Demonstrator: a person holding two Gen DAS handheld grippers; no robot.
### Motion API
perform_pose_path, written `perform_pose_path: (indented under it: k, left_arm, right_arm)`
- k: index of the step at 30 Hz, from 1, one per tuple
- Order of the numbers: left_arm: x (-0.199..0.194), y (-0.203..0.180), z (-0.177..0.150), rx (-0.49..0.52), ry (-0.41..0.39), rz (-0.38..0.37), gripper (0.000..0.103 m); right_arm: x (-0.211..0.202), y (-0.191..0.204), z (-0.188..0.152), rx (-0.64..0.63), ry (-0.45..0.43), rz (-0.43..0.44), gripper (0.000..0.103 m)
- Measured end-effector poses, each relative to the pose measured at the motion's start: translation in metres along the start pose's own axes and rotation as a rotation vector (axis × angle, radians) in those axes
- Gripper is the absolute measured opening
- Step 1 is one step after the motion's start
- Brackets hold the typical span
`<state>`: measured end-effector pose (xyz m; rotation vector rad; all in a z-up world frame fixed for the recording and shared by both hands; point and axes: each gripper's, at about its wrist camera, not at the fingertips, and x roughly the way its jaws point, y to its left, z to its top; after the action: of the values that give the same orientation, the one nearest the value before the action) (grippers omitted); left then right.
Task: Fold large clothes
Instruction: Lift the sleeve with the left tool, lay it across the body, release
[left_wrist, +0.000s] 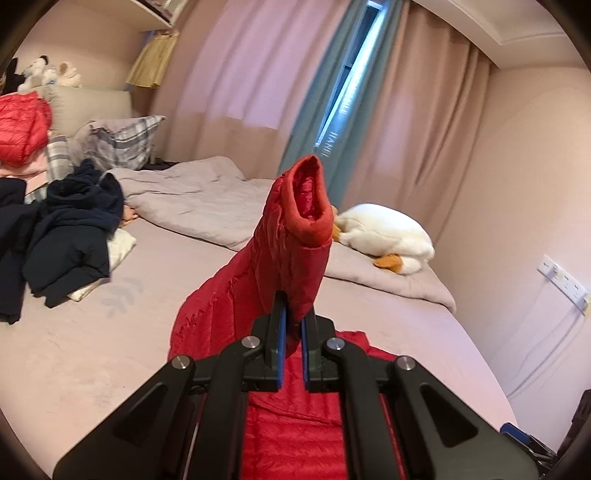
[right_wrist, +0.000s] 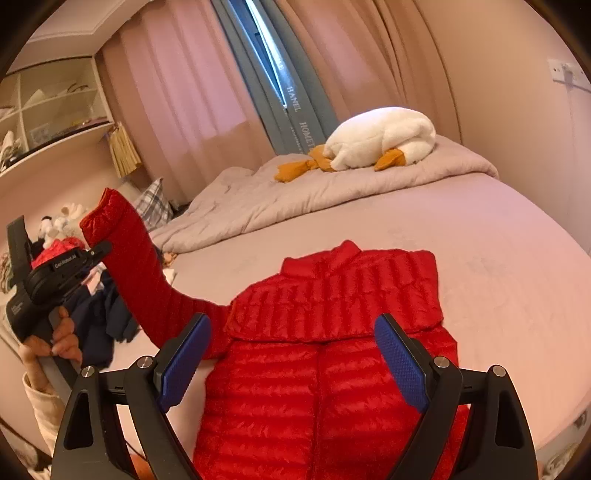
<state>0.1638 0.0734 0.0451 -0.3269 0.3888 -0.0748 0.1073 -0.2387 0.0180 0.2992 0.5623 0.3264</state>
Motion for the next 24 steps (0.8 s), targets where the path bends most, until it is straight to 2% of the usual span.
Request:
perform_pose_path:
  k: [12,24]
  left_arm:
    - [0.006,-0.04,-0.017,0.058,0.066,-0.126,0.006]
    - [0.024,-0.075,-0.048,0.147,0.174,-0.209,0.006]
  right_arm:
    - [-0.008,-0.013,-0.003,0.04,-0.001,-0.027,0.089]
    - [-0.013,-0.029,-0.004,0.077,-0.012,-0.068,0.089]
